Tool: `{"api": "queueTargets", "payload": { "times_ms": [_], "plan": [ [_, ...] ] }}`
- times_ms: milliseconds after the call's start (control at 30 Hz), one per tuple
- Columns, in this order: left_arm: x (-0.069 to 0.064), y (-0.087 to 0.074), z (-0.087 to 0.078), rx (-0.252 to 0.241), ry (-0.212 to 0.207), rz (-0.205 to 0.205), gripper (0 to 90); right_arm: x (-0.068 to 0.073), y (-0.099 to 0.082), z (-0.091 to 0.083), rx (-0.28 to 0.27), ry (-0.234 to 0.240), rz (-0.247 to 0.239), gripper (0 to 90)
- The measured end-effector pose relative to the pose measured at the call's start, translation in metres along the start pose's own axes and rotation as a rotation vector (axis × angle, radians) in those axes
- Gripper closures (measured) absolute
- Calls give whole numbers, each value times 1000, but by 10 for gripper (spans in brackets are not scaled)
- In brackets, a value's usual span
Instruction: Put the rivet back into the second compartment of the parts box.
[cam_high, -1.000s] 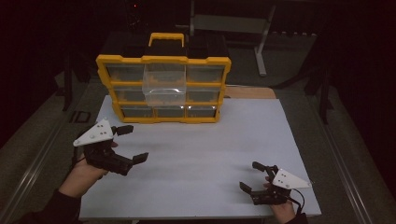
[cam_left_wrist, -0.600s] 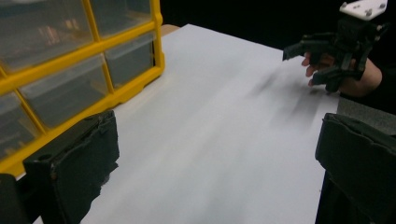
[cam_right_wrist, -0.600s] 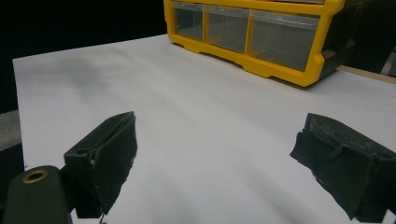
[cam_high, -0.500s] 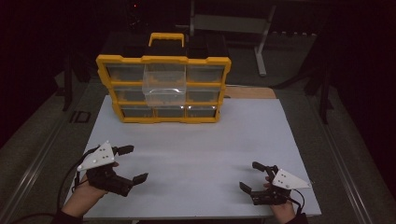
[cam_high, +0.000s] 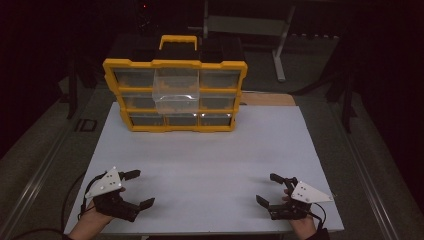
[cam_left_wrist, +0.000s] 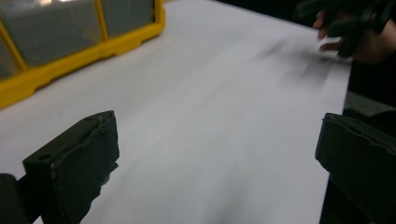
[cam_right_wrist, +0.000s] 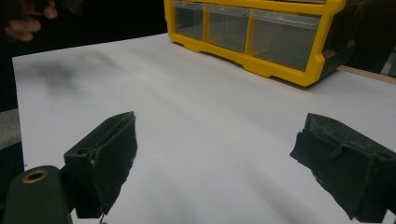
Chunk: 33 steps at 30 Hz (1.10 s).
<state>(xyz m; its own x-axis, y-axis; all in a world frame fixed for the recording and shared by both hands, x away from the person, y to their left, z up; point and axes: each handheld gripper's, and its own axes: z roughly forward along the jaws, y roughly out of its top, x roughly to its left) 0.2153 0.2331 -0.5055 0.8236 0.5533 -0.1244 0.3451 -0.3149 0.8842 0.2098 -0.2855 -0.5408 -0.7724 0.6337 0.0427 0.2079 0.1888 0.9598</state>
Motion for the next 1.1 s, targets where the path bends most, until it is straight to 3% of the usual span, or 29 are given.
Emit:
{"api": "queueTargets", "payload": {
  "times_ms": [200,533,600,1100],
  "plan": [
    [3,-17,-2,3,11,-17,0,0,0,0,4,0,2,112],
    [4,-31,1,30,41,-41,0,0,-1,0,7,-1,4,112],
    [4,-32,3,45,46,-29,0,0,-1,0,9,-2,3,113],
    [3,-34,3,24,60,-25,0,0,-2,1,14,0,3,112]
  ]
}}
